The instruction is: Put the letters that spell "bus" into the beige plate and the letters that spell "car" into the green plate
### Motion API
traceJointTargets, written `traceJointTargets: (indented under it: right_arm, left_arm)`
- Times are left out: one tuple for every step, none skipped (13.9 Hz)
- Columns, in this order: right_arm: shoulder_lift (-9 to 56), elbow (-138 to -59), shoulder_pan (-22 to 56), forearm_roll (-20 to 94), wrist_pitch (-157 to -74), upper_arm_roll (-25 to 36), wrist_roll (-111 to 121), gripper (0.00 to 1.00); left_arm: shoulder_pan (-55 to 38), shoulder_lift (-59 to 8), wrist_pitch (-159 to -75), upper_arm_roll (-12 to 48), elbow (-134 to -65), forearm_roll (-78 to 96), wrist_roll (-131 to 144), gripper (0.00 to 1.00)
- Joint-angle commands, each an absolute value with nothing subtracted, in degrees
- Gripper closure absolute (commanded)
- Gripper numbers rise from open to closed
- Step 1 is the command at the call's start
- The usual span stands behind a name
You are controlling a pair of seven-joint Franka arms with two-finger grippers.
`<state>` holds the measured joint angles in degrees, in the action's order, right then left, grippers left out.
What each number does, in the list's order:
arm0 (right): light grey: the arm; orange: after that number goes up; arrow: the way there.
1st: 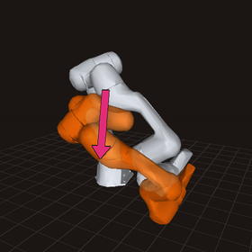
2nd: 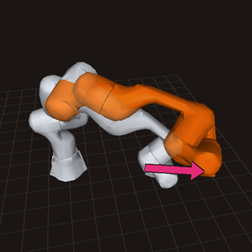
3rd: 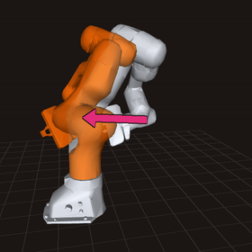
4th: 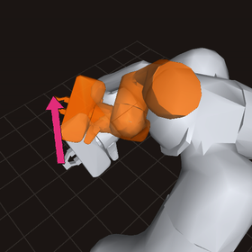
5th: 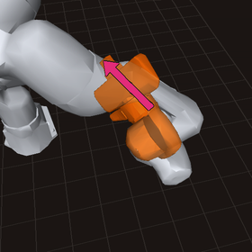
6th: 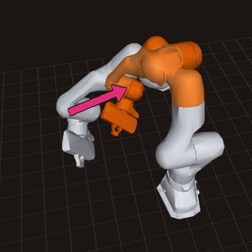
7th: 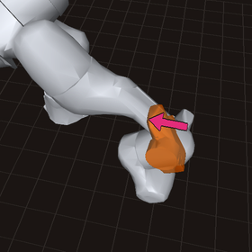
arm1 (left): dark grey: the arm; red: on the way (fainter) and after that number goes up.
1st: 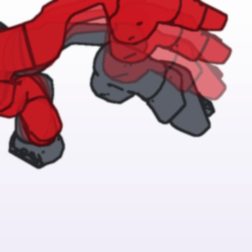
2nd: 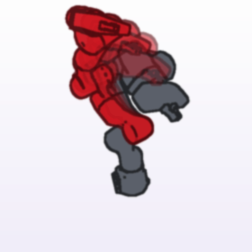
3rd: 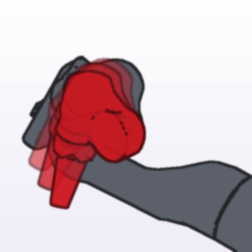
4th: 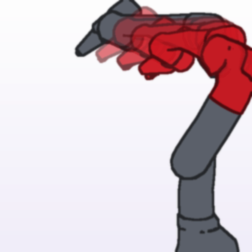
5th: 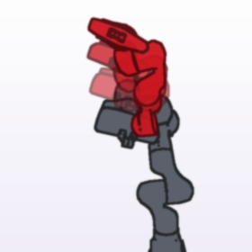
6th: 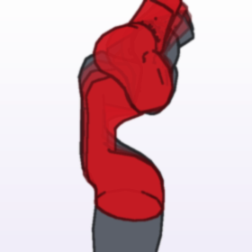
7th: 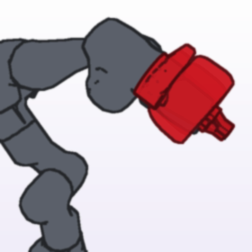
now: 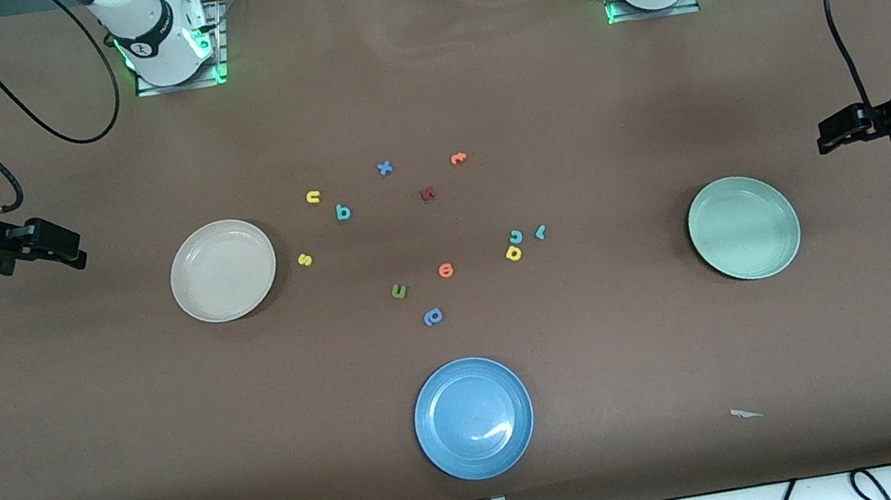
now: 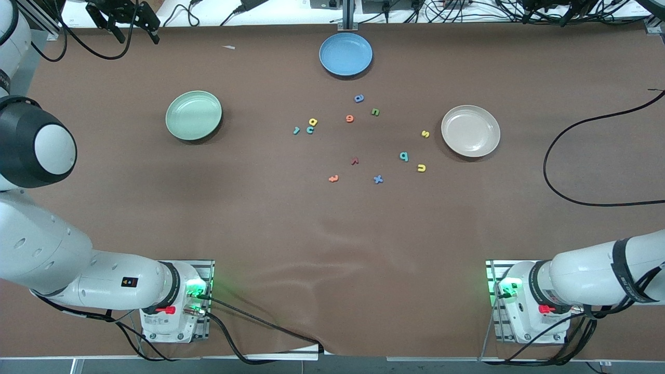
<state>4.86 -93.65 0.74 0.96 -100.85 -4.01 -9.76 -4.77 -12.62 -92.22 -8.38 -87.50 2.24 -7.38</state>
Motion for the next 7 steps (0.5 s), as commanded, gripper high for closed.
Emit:
traceJointTargets:
  right_arm:
    - [3.78,-94.31,-0.09,1.05,-100.81,-4.66,-8.61,0.0]
    - [3.78,-94.31,-0.09,1.05,-100.81,-4.66,-8.61,0.0]
    - [3.78,-94.31,-0.09,1.05,-100.64,-4.66,-8.61,0.0]
    - [3.78,-94.31,-0.09,1.05,-100.46,-4.66,-8.61,0.0]
    - [3.78,-94.31,-0.09,1.05,-100.46,-4.66,-8.61,0.0]
    - [3.78,-94.31,-0.09,1.05,-100.46,-4.66,-8.61,0.0]
    - [3.78,-94.31,-0.09,1.05,-100.46,-4.66,-8.61,0.0]
  left_arm:
    - [-5.01,-12.3,-91.76,-8.53,-87.8,1.58,-8.7,0.0]
    - [-5.01,-12.3,-91.67,-8.53,-87.89,1.67,-8.79,0.0]
    - [-5.1,-12.3,-91.32,-8.53,-87.89,1.58,-8.7,0.0]
    - [-5.01,-12.3,-91.23,-8.53,-87.8,1.67,-8.79,0.0]
    - [-5.1,-12.3,-91.14,-8.53,-87.8,1.58,-8.7,0.0]
    - [-5.18,-12.3,-91.06,-8.44,-87.8,1.58,-8.7,0.0]
    - [-5.19,-12.3,-91.05,-8.44,-87.8,1.67,-8.7,0.0]
